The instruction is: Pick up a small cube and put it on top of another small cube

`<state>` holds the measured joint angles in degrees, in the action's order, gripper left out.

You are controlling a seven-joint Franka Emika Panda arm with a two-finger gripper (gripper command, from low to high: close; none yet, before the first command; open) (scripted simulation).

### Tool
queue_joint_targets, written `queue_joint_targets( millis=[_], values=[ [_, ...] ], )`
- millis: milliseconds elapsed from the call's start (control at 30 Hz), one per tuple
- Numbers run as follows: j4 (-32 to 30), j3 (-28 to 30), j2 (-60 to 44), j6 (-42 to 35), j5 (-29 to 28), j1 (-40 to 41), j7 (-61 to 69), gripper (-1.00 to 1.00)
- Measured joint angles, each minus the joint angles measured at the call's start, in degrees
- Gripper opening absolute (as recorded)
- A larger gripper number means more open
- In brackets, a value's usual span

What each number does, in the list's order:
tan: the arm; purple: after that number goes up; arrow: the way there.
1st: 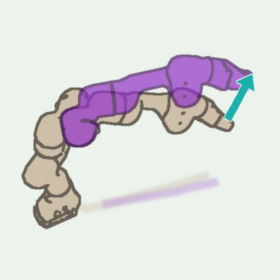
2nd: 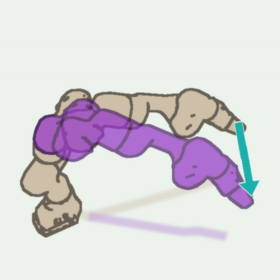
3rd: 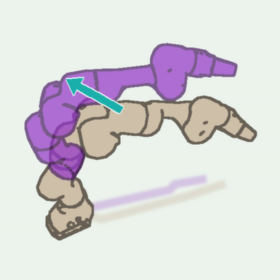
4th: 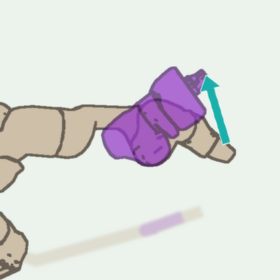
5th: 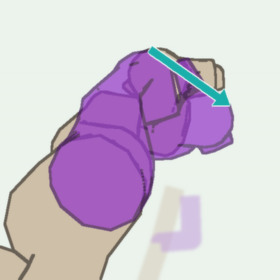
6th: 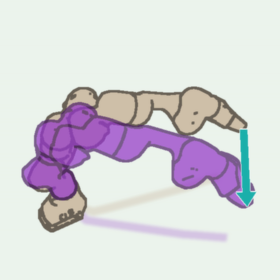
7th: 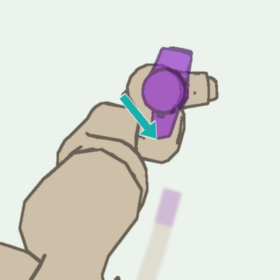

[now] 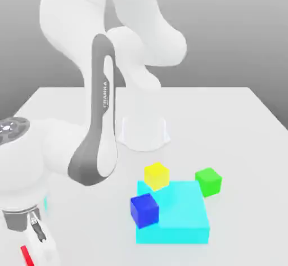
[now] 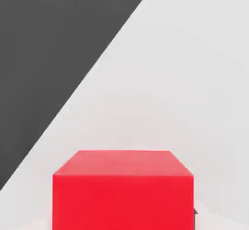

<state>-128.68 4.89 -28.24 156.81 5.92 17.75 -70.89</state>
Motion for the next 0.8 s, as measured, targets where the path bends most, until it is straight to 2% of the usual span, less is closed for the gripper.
queue_joint_targets(
  millis=[133, 600, 767, 800],
  values=[
    [-2.1, 0.7, 7.7, -5.5, -1.5, -1.3, -1.1, -1.0],
    [-22.0, -7.4, 36.2, -14.0, -4.8, -14.3, -2.7, -1.0],
    [-24.5, -7.8, 29.4, -4.7, -5.8, -15.0, -3.3, -1.0],
    [-24.6, -7.3, 28.4, -3.6, -5.9, -15.5, -3.4, 1.0]
  ],
)
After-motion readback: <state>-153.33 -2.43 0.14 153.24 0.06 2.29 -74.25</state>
